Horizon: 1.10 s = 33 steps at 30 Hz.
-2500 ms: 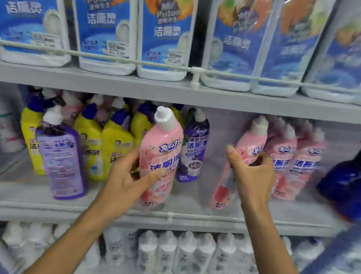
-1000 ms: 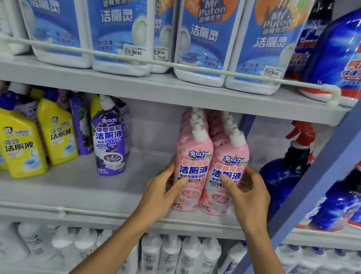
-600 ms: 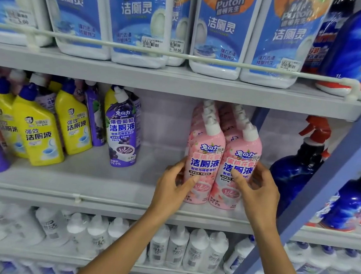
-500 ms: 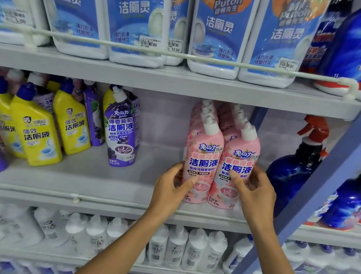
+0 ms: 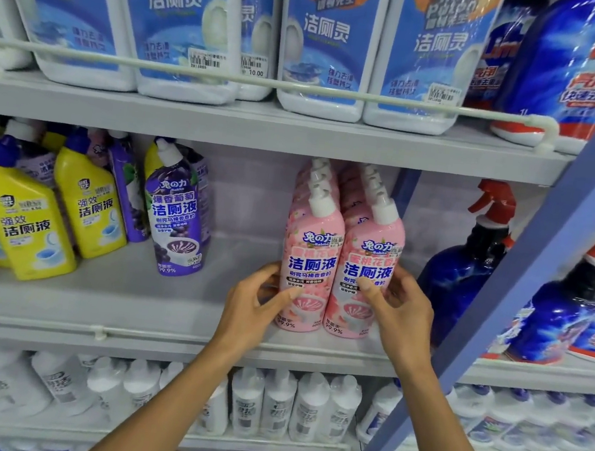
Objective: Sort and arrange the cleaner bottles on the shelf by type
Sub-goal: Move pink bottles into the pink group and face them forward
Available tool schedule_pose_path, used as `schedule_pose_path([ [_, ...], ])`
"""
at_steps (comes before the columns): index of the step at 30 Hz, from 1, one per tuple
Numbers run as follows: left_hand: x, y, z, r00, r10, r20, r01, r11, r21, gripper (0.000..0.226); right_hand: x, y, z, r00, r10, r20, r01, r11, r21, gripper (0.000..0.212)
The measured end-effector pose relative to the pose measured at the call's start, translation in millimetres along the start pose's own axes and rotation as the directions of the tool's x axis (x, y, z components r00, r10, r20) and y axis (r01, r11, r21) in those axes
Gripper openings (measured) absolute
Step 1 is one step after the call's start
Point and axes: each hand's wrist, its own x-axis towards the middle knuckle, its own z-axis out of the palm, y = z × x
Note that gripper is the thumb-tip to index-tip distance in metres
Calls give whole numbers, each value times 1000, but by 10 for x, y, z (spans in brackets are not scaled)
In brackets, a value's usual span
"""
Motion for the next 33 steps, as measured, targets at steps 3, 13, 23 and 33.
schedule_pose_path([
  [3, 3, -22, -20, 1000, -5, 5, 5, 1000, -4, 35, -6, -8, 14, 1000, -9, -3, 9, 1000, -5, 61],
  [13, 5, -49, -7, 1000, 8, 16, -8, 1000, 5, 37, -52, 19, 47, 999, -31, -23, 30, 999, -9, 68],
  [23, 9, -22, -36, 999, 9, 34, -10, 1000, 19, 35, -111, -43, 84, 999, -45, -9, 45, 996, -77, 58],
  [33, -157, 136, -419, 994, -59, 93, 56, 998, 27, 38, -607, -353, 234, 995, -16, -94, -1, 985, -174, 55],
])
